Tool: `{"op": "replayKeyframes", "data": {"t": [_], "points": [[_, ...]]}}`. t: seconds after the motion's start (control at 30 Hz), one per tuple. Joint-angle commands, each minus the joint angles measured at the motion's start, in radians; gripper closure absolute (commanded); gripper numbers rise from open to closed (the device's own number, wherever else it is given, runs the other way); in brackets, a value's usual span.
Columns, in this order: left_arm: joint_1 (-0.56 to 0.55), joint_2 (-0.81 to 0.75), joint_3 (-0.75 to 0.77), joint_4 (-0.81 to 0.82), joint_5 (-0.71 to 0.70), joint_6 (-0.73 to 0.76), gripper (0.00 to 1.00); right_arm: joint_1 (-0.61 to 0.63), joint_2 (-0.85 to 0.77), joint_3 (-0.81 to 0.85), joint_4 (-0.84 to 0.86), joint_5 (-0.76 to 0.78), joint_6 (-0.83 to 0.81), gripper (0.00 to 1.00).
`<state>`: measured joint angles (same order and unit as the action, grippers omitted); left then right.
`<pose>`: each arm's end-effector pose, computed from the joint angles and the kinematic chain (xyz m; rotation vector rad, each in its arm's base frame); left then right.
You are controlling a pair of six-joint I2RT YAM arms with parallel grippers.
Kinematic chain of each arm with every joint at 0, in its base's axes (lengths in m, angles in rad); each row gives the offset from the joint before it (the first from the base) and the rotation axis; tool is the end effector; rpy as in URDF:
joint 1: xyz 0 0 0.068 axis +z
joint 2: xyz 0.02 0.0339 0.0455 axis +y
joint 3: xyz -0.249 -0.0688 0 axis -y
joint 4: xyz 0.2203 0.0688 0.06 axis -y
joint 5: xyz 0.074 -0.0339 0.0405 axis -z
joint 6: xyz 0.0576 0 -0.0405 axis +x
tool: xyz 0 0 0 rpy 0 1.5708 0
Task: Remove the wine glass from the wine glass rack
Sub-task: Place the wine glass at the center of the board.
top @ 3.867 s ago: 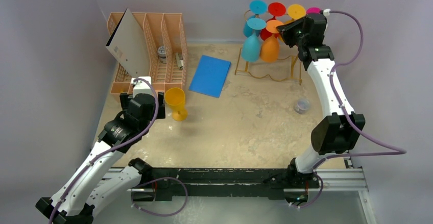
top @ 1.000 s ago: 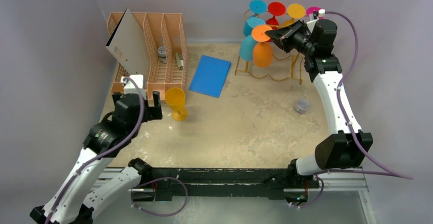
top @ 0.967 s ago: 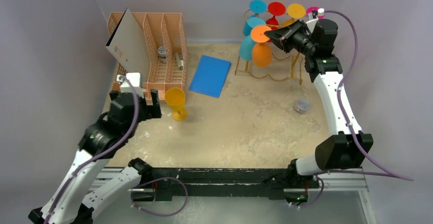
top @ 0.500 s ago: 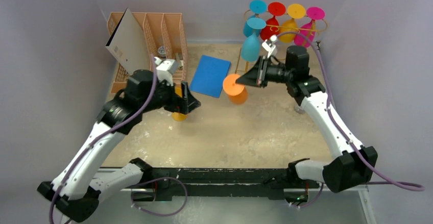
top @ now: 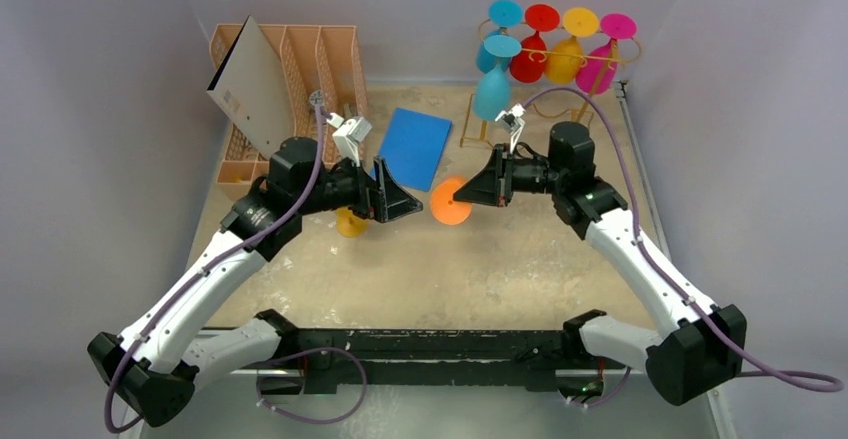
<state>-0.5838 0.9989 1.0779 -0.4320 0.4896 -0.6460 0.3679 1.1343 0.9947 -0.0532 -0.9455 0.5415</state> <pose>0.1663 -0.1423 0.3569 0.2964 2.0830 -1.2567 0.2136 0.1324 0.3473 -0.5915 1.8347 1.4589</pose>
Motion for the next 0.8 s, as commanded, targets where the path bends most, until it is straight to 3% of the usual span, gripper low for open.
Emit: {"op": "replayKeyframes", "data": {"t": [0.0,0.1,0.37,0.47,0.7,0.77], "points": [[-0.003,0.002,-0.052,0.149,0.064,-0.061,0.17,0.045,0.002,-0.054,0.241,-0.037,-0.049,1.00],[-0.009,0.024,-0.065,0.175,0.098,-0.059,0.33,0.075,0.011,-0.087,0.338,-0.029,-0.033,1.00],[-0.043,0.045,-0.079,0.227,0.115,-0.037,0.54,0.095,0.034,-0.104,0.460,-0.061,0.026,1.00],[-0.044,0.042,-0.086,0.230,0.114,-0.033,0.67,0.100,0.039,-0.115,0.503,-0.066,0.044,1.00],[-0.044,0.034,-0.101,0.272,0.090,-0.032,0.74,0.112,0.104,-0.120,0.639,-0.106,0.136,1.00],[-0.044,0.033,-0.098,0.273,0.081,-0.035,0.81,0.114,0.122,-0.122,0.700,-0.121,0.171,1.00]]}}
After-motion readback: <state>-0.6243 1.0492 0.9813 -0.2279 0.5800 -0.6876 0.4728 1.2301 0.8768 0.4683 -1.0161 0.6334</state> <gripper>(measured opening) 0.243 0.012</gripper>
